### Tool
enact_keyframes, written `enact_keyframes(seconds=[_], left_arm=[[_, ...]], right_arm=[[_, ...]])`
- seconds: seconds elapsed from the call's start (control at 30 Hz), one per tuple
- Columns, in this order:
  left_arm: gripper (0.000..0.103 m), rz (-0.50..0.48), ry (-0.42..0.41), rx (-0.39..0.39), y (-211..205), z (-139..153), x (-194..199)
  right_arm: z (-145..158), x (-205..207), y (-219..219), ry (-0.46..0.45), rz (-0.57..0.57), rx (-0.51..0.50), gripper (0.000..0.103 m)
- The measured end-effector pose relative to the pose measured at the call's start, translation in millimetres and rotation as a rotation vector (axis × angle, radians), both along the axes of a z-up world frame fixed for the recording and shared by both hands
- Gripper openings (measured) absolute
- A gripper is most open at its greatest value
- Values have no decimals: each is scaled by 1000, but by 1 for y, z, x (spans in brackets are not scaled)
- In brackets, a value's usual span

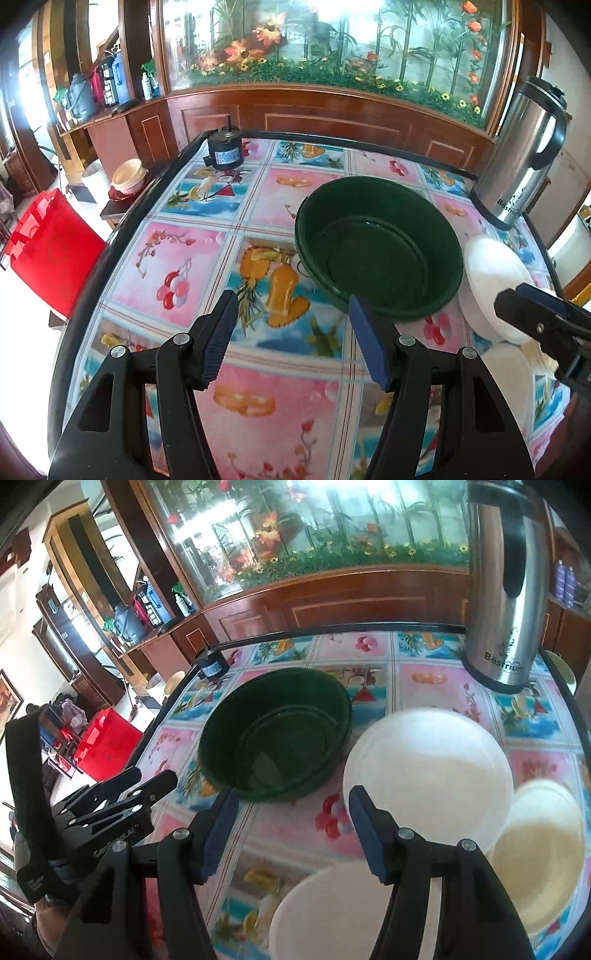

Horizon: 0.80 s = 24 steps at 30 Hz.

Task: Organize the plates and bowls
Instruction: 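Move the left tool to the rim of the green basin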

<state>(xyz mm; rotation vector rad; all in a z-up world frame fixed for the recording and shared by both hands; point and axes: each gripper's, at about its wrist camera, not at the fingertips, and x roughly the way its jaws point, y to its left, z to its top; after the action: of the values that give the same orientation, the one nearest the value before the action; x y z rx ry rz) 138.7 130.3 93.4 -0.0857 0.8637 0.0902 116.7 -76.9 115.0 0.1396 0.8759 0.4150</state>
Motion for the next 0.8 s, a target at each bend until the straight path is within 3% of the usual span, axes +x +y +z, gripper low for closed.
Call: enact_keyframes(seconds=[0.4, 0.8], left_arm=[[63, -7, 10, -26, -6, -9, 28], [63, -8, 28, -40, -10, -21, 44]], right_arm=[[-9, 42, -3, 13, 7, 36, 56], [-23, 77, -3, 51, -2, 51, 56]])
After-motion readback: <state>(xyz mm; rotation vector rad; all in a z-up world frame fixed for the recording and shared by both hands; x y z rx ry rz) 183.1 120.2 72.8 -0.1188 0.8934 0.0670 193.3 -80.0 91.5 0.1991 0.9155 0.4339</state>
